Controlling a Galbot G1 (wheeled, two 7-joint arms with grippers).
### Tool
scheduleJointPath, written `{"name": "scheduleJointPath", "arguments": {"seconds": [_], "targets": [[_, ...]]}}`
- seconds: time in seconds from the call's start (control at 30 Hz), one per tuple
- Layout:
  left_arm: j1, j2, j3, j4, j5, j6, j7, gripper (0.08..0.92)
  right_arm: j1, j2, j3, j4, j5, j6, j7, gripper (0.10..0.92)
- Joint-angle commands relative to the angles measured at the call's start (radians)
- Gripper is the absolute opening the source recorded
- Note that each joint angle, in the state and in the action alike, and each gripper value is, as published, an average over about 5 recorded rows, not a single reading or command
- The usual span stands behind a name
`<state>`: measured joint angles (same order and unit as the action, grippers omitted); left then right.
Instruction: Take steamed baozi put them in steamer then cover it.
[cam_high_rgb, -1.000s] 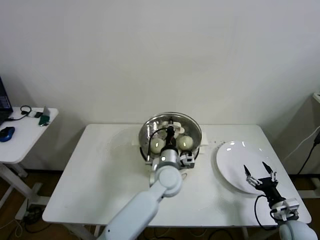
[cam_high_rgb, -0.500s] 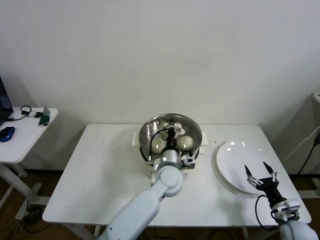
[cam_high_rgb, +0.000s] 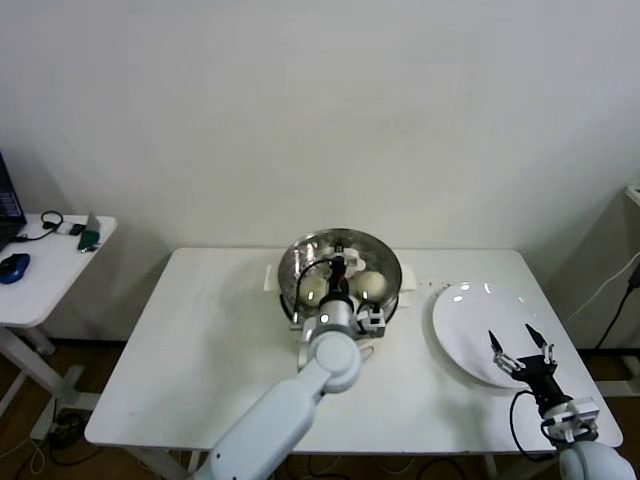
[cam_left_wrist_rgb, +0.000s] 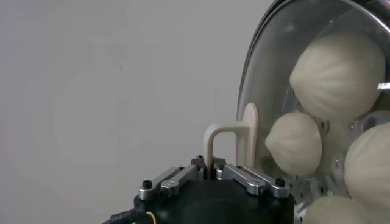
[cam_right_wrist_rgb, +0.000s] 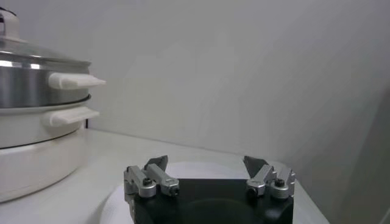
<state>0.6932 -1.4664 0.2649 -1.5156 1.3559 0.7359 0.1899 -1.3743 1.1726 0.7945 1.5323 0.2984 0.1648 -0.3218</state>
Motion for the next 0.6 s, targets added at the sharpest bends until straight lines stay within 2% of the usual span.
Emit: {"name": "scheduleJointPath", "arguments": {"seconds": [0.03,0.27,0.37,0.6], "targets": [[0.0,0.011,0.002,0.0,-0.025,0.05,-0.017,0.147,-0.001,0.001,0.003,0.0,-0.001,0.001,-0.002,0.823],[0.008,0.044,0.003,-0.064,-0.047,0.05,-0.014,0.16,-0.001,-0.001,0.006,0.0,-0.001,0.0,-0.004,0.823],[0.022,0.062,0.002,-0.116,-0.051,0.05,-0.011,0.222,0.001,-0.001,0.006,-0.004,-0.002,0.0,-0.005,0.823],[0.065,0.114,0.003,-0.235,-0.065,0.05,0.005,0.438,0.007,0.001,0.005,-0.009,-0.008,-0.002,-0.005,0.823]]}}
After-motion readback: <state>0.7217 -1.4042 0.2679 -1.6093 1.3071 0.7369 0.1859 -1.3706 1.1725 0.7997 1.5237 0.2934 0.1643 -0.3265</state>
